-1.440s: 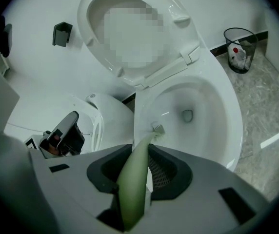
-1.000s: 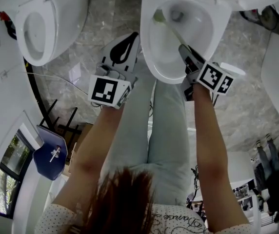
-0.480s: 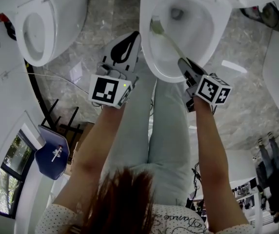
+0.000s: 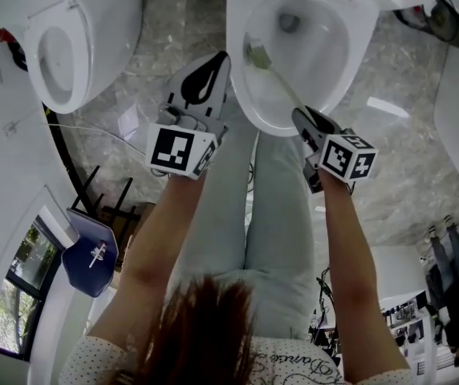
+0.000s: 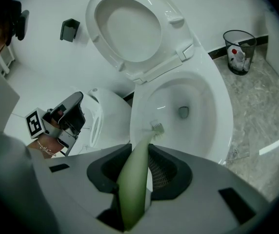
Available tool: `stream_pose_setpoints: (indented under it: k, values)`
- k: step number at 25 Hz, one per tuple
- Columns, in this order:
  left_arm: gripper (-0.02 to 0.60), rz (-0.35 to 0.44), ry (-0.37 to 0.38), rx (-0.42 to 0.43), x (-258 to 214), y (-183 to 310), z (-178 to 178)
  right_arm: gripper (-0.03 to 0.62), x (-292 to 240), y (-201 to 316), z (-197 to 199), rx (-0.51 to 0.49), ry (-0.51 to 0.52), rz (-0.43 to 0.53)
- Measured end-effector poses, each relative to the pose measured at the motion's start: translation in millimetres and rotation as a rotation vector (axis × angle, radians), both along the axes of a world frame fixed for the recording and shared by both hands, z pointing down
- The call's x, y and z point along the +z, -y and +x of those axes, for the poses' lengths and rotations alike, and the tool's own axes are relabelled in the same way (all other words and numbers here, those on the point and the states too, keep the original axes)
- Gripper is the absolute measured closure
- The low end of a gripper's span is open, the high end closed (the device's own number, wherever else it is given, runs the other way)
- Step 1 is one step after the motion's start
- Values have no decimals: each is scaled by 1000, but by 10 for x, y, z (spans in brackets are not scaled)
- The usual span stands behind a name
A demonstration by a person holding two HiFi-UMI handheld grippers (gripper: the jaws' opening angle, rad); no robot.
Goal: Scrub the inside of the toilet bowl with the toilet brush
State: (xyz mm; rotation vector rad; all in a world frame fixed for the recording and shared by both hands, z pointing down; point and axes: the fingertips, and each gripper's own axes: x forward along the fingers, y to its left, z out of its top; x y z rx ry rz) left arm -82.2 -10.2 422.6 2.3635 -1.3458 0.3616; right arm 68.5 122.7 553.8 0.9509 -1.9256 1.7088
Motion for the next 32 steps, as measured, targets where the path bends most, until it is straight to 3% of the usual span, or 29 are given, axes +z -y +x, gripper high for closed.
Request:
stream_pose_setpoints:
  k: [14,24,32]
  values:
    - [578,1,6,22,-25,60,140,476,26,-409,438,-107,-70,-52]
    - [580,6,5,26,-35,68,227,476,5,-337,484,-323,-148,1]
    - [578,11,0,6,-58,27,193,476,28,-250,742,-463,-252,16]
